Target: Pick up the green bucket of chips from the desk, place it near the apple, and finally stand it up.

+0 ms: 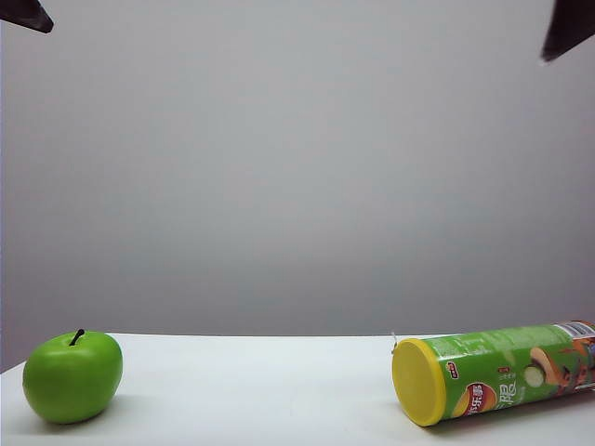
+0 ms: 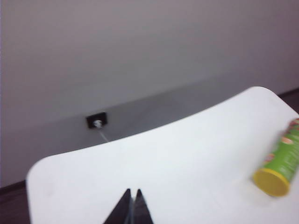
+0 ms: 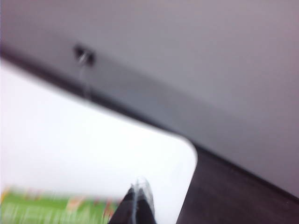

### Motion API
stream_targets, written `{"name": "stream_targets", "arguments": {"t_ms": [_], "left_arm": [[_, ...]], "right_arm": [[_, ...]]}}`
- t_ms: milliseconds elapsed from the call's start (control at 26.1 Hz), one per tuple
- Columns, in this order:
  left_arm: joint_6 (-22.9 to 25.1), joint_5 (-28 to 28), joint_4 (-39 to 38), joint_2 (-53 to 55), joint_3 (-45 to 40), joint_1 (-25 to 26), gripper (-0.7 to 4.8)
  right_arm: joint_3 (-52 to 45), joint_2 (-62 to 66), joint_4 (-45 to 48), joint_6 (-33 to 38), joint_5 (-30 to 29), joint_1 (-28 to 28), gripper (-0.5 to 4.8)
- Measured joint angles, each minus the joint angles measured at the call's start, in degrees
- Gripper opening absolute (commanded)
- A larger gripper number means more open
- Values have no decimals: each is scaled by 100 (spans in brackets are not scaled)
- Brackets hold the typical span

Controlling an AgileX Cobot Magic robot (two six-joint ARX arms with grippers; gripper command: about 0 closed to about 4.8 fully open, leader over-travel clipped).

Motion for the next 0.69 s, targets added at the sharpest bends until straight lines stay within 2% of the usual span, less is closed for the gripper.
{"name": "stream_targets", "arguments": {"t_ms": [115,230,345,421,498,536,613,651,689], "left_arm": [[20,131,-35,11,0,0,-5],[116,170,-35,17,0,-4,-5],[216,269,-35,35,0,-7,-5],[238,356,-35,42,0,-7,-5],[240,382,-37,48,0,-7,-5],[249,385,-37,50,0,-7,-5],[278,382,-33,52,0,-7,-5],[295,385,-33,55,0,-7,-5],[328,385,-24,74,0,-7,-5]], "right_arm": [[824,723,-688,-1036,-597,-83,-1],[1097,1150,-1029,-1650,-1165,-85,-1],[1154,1661,-1464,-2479,-1375,-74,4],[1132,2151,-2129,-3305,-1355,-83,24],[1126,2422,-2597,-4000,-1235,-83,68],[1123,2546,-2830,-4395,-1084,-81,73],[1117,2723,-3088,-4868,-763,-76,127],[1117,2778,-3134,-5040,-667,-79,215],[1119,2855,-3150,-5436,-501,-79,278]]}}
